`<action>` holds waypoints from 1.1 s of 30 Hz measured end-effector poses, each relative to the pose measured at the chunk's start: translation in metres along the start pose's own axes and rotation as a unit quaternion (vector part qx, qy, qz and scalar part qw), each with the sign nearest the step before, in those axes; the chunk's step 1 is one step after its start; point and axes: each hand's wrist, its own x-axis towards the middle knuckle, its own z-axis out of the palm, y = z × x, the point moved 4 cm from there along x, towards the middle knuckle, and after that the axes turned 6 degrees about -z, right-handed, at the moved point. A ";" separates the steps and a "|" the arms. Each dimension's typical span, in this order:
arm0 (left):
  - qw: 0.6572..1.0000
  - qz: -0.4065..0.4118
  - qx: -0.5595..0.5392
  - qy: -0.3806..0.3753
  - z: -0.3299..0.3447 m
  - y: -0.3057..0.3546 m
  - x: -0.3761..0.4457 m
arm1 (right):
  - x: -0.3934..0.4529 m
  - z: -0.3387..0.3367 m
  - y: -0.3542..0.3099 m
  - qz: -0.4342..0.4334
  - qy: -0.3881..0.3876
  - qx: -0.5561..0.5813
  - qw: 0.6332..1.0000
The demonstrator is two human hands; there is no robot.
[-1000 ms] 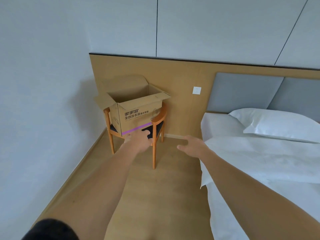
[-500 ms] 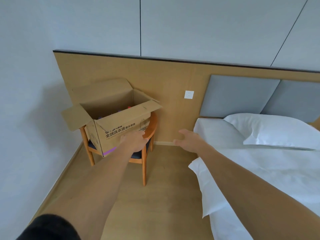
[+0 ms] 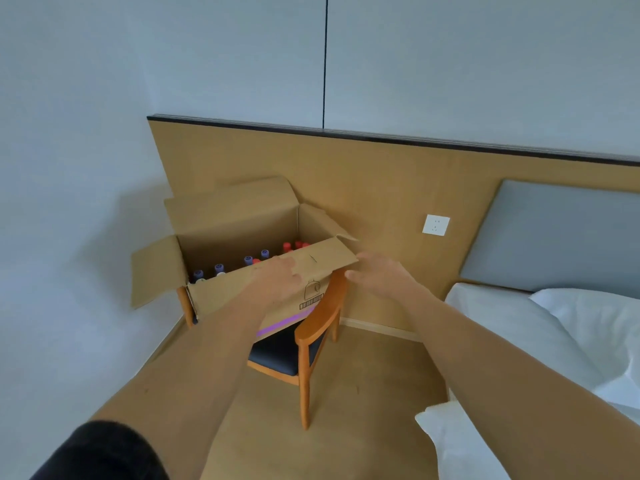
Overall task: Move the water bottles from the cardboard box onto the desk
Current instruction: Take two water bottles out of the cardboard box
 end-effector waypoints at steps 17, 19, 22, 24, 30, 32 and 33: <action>0.989 -0.144 -0.009 0.039 -0.033 -0.079 0.159 | 0.229 0.013 -0.040 -0.130 -0.053 0.019 0.990; 0.987 -0.153 -0.018 0.038 -0.034 -0.095 0.186 | 0.256 0.019 -0.048 -0.134 -0.065 0.010 0.989; 0.985 -0.164 -0.033 0.037 -0.038 -0.117 0.232 | 0.301 0.024 -0.057 -0.137 -0.087 -0.006 0.987; 0.986 -0.162 -0.033 0.026 -0.040 -0.127 0.260 | 0.331 0.027 -0.061 -0.135 -0.103 -0.016 0.985; 0.986 -0.161 -0.048 -0.010 -0.021 -0.148 0.320 | 0.400 0.055 -0.057 -0.116 -0.137 -0.034 0.983; 0.984 -0.165 -0.059 -0.021 -0.009 -0.155 0.331 | 0.416 0.072 -0.054 -0.109 -0.158 -0.032 0.981; 0.983 -0.169 -0.064 -0.028 -0.004 -0.160 0.336 | 0.424 0.081 -0.053 -0.107 -0.166 -0.031 0.980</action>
